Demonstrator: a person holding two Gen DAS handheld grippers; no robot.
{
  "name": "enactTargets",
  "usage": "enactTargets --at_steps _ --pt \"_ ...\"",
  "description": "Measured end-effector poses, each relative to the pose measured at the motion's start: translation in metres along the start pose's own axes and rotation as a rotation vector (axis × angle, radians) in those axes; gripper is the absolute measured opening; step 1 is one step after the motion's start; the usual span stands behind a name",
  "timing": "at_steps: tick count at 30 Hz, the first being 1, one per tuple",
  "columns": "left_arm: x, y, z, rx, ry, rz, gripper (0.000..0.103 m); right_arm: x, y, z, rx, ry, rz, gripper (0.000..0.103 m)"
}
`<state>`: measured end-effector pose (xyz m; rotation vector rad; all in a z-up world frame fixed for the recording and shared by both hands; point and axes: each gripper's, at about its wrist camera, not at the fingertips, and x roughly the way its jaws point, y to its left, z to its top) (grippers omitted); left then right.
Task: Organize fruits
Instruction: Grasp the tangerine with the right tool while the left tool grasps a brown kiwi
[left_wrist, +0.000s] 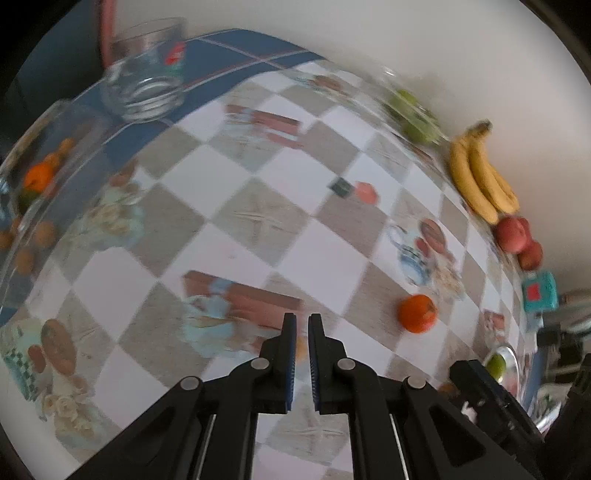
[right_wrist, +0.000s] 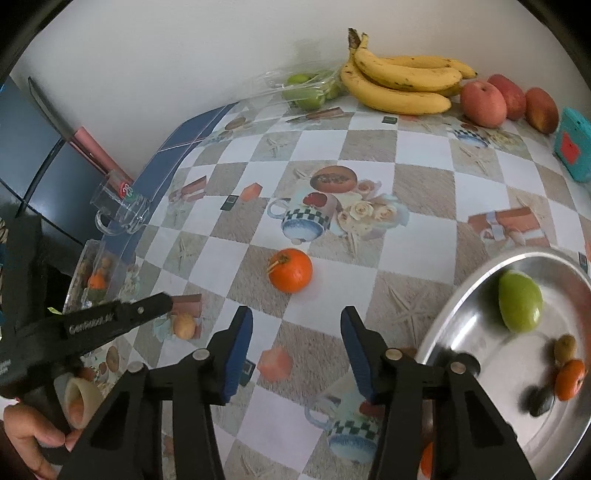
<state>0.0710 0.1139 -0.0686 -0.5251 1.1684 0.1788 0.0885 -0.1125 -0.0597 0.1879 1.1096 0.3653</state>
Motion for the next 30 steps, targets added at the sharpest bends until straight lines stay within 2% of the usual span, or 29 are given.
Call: enactTargets --at_steps 3,6,7,8,15,18,30 --pt "0.001 0.011 0.001 -0.021 0.002 0.007 0.01 0.009 0.001 0.009 0.001 0.002 0.005 0.05" --pt "0.008 0.015 0.0 -0.028 0.03 -0.002 0.027 0.023 0.005 0.019 0.001 0.008 0.016 0.048" --pt "0.01 0.016 -0.001 -0.03 0.042 -0.012 0.037 0.029 0.007 0.022 -0.004 0.014 0.018 0.048" --pt "0.011 0.017 -0.001 -0.035 0.049 -0.026 0.04 0.033 0.009 0.023 -0.01 0.02 0.015 0.046" --pt "0.015 0.009 -0.002 0.0 0.061 -0.042 0.04 0.063 0.007 0.031 -0.008 0.067 -0.001 0.045" --pt "0.018 0.005 -0.004 0.02 0.069 -0.03 0.04 0.07 0.004 0.031 0.007 0.082 0.01 0.04" --pt "0.029 0.01 -0.01 0.003 0.106 -0.028 0.039 0.055 0.001 0.027 0.04 0.068 0.042 0.038"
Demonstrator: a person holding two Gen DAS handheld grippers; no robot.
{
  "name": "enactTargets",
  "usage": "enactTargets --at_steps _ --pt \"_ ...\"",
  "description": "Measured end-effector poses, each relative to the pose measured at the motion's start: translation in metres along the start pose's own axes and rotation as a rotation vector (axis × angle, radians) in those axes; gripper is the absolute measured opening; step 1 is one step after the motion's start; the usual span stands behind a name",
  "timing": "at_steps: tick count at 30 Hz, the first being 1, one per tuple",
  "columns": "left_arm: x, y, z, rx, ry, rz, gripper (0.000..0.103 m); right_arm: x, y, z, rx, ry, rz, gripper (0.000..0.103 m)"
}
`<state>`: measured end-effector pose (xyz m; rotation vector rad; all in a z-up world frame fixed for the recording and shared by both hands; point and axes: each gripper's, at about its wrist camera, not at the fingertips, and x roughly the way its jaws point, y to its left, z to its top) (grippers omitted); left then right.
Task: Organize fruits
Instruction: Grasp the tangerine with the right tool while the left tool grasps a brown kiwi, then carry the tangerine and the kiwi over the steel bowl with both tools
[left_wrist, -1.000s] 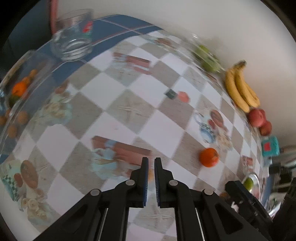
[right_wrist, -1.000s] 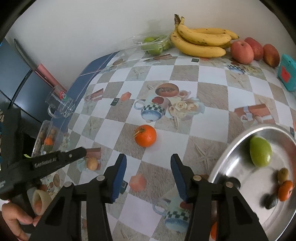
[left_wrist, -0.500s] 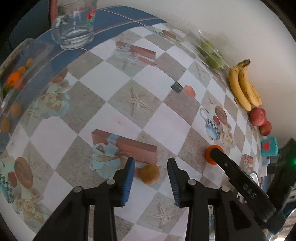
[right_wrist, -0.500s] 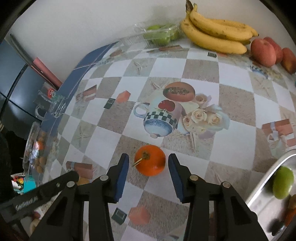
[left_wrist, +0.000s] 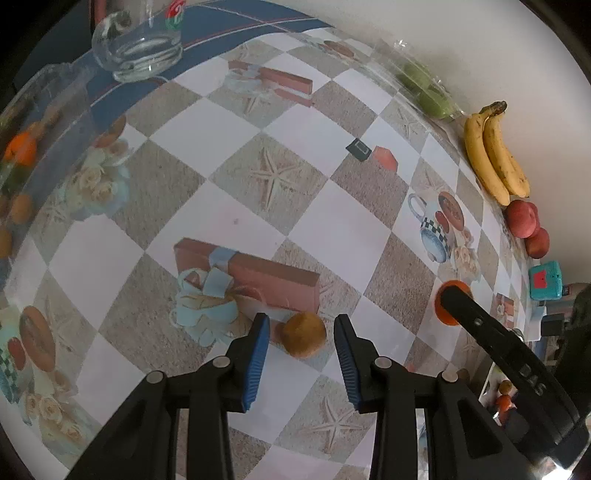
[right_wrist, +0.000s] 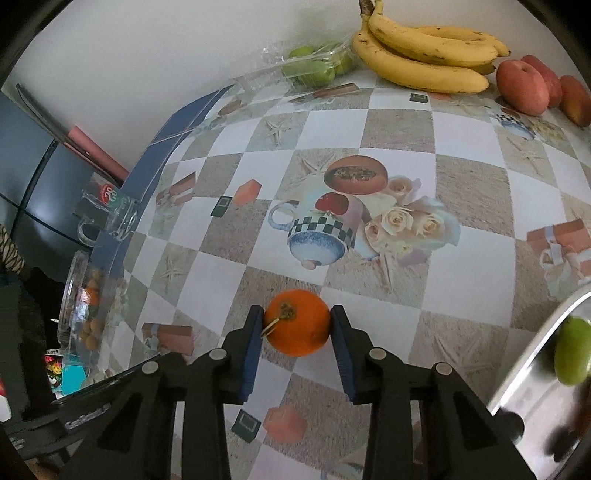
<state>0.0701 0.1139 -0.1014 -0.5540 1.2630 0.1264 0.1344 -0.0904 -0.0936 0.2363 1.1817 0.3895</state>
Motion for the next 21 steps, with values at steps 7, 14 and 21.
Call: enactTargets --at_steps 7,14,21 --pt "0.001 -0.006 -0.004 0.019 0.013 -0.037 0.027 -0.021 -0.007 -0.006 0.033 -0.017 0.01 0.038" --pt "-0.007 -0.009 -0.006 0.024 -0.026 -0.027 0.027 -0.051 -0.018 -0.017 0.103 -0.058 0.03 0.038" --pt "-0.016 -0.019 -0.009 0.031 -0.046 -0.021 0.027 -0.075 -0.022 -0.037 0.134 -0.075 0.002 0.038"
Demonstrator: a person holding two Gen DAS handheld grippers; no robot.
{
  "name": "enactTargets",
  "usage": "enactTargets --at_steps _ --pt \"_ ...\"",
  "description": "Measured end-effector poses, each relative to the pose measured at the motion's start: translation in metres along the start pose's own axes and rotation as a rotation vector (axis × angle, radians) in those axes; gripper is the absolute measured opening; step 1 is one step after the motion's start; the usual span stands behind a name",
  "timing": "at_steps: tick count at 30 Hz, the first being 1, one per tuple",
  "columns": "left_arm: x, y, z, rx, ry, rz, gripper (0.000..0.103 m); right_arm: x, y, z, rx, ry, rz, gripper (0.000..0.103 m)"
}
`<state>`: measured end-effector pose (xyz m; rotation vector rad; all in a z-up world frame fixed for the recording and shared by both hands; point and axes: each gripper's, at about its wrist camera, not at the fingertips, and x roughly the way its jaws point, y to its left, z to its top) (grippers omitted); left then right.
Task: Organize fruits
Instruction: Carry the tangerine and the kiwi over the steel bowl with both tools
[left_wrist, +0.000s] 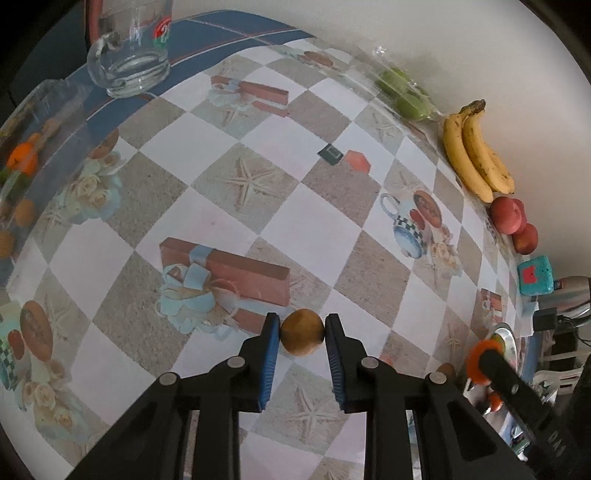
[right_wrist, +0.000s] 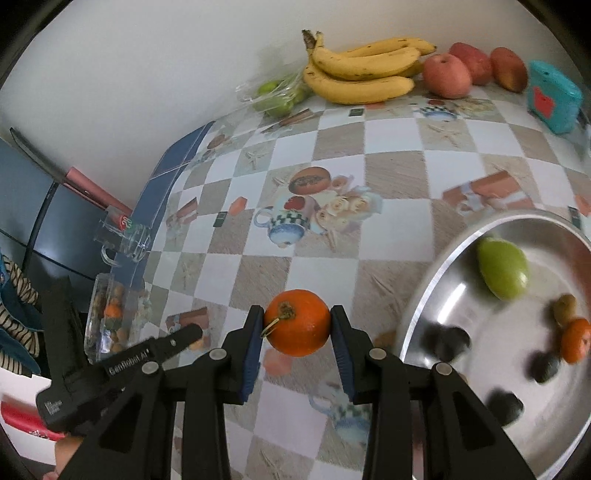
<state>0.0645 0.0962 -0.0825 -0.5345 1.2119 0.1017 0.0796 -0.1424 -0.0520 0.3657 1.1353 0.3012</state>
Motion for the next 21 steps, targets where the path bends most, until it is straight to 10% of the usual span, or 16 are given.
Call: enactTargets --at_steps 21 --pt "-0.021 -0.128 -0.053 0.29 -0.005 -0.114 0.027 -0.062 -0.056 -0.036 0.12 -0.072 -0.137 0.038"
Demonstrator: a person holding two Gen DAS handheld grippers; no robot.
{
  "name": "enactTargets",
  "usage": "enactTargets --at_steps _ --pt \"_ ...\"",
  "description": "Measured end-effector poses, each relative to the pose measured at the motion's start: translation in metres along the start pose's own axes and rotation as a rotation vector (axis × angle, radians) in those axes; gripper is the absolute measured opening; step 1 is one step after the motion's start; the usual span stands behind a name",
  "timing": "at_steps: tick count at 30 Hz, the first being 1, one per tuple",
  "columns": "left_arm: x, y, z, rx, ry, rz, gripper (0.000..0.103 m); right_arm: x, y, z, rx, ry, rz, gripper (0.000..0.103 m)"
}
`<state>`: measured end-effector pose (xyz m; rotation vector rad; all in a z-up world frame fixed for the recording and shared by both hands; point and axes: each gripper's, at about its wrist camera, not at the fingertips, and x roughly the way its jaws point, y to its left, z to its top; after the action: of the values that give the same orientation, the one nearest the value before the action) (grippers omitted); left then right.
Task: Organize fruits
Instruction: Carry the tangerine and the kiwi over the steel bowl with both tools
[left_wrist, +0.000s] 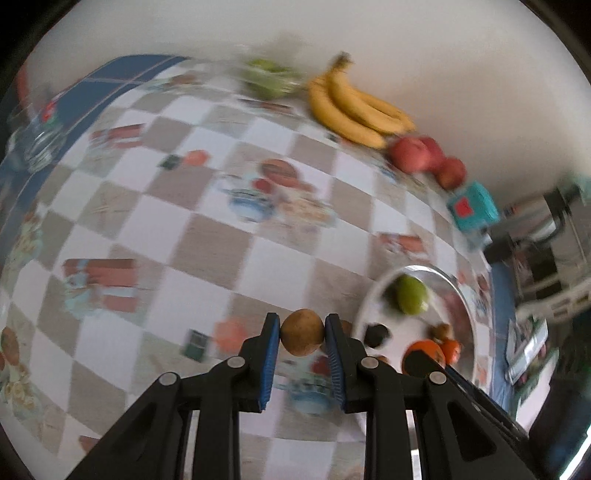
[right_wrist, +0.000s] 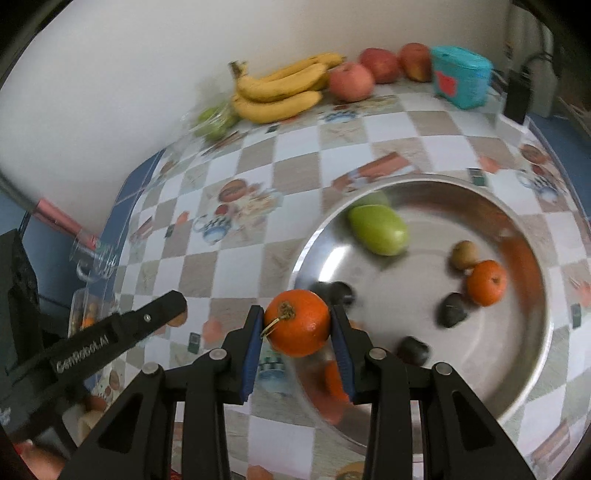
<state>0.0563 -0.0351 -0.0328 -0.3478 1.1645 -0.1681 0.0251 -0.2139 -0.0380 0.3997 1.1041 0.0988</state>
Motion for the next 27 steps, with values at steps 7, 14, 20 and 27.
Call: enactTargets --at_steps 7,14,20,27 --pt "0.016 -0.052 -0.02 0.16 0.025 -0.04 0.027 -0.02 -0.044 -0.002 0.121 -0.045 -0.049 0.038" --pt "0.038 -0.074 -0.035 0.257 0.089 -0.045 0.027 -0.032 -0.073 -0.007 0.18 -0.053 -0.118 0.038" --pt "0.046 -0.078 -0.041 0.275 0.126 -0.048 0.027 -0.027 -0.088 -0.015 0.203 -0.012 -0.182 0.038" --pt "0.052 -0.076 -0.043 0.265 0.159 -0.044 0.027 -0.013 -0.093 -0.019 0.208 0.054 -0.208 0.038"
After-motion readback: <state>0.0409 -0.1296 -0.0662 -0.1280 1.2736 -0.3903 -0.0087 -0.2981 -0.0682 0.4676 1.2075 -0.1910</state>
